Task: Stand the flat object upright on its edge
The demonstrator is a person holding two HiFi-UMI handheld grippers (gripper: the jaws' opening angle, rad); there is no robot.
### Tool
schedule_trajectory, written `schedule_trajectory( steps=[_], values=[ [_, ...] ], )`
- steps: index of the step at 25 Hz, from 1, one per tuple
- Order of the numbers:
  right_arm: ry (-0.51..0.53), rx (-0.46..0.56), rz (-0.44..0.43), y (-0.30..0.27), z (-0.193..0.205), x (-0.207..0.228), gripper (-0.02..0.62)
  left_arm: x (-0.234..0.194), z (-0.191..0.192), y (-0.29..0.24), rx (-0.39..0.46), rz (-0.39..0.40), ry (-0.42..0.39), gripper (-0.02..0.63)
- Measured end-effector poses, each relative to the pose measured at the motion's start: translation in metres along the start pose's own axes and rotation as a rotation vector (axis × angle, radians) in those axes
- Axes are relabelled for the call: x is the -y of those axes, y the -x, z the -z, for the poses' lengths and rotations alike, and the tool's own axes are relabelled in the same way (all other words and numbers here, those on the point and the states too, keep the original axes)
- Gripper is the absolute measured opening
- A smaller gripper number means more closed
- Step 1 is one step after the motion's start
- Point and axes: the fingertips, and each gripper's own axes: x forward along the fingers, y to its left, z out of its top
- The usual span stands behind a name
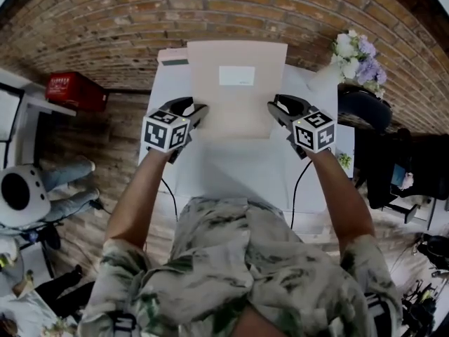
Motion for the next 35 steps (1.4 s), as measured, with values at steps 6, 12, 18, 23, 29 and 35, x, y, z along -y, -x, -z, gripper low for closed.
schedule_trajectory(
  steps=[6, 12, 18, 23, 29, 35],
  values=[
    [0.059, 0.018, 0.052, -0.02, -0.021, 0.017, 0.16, -0.027, -0.023, -0.015, 0.005, -0.018, -0.056, 0.199],
    [0.13, 0.038, 0.121, -0.041, -0.047, 0.041, 0.155, -0.057, -0.049, -0.036, 0.02, -0.045, -0.124, 0.195],
    [0.193, 0.045, 0.18, -0.066, -0.066, 0.063, 0.15, -0.087, -0.072, -0.058, 0.032, -0.07, -0.184, 0.193],
    [0.219, 0.04, 0.231, -0.086, -0.073, 0.084, 0.146, -0.109, -0.087, -0.08, 0.035, -0.094, -0.259, 0.19],
    [0.234, 0.023, 0.289, -0.11, -0.076, 0.103, 0.14, -0.132, -0.102, -0.101, 0.047, -0.114, -0.305, 0.189],
    [0.237, 0.008, 0.34, -0.127, -0.078, 0.122, 0.138, -0.148, -0.106, -0.12, 0.055, -0.124, -0.322, 0.187]
  ],
)
